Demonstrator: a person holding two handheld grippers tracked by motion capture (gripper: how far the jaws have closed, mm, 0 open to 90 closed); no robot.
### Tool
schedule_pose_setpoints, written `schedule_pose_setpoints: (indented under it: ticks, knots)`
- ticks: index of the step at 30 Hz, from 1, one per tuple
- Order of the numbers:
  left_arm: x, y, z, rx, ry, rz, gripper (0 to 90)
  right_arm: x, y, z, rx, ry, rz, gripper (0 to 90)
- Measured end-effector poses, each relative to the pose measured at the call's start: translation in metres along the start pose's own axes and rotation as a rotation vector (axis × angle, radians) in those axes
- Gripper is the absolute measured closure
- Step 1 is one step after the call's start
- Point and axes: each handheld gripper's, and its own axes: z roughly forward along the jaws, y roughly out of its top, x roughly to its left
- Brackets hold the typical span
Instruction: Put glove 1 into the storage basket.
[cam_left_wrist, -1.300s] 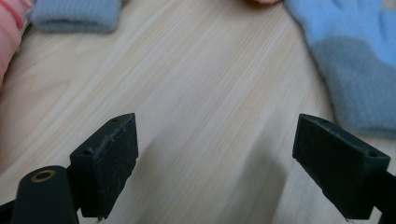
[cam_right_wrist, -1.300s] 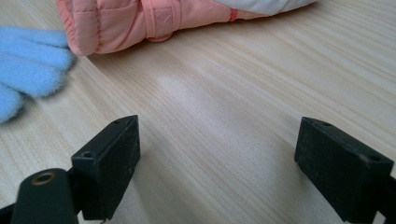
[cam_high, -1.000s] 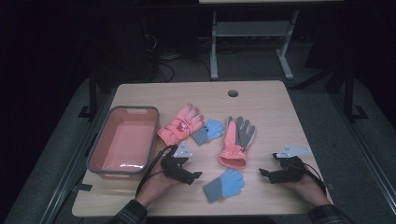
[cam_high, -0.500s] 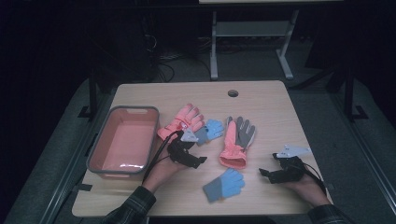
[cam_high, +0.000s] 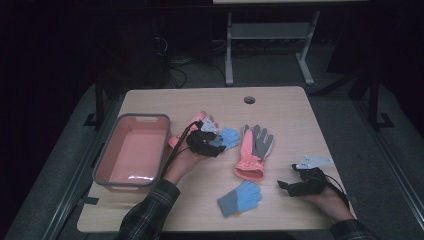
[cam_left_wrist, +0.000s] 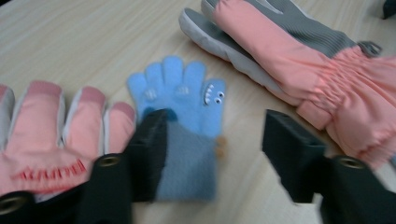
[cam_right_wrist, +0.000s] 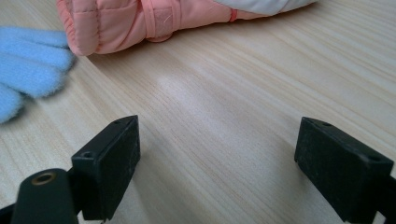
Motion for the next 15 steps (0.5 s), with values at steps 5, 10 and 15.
schedule_pose_setpoints:
  ticks: [5, 10, 15]
  knots:
    - [0.010, 0.002, 0.013, 0.020, 0.014, -0.007, 52.4, 0.000, 0.000, 0.000, 0.000, 0.000, 0.001, 13.7]
    - [0.021, -0.004, 0.029, 0.034, 0.013, -0.032, 58.3, 0.000, 0.000, 0.000, 0.000, 0.000, 0.001, 13.7]
    - [0.024, -0.008, 0.043, 0.072, 0.011, -0.023, 58.4, 0.000, 0.000, 0.000, 0.000, 0.002, 0.004, 13.8]
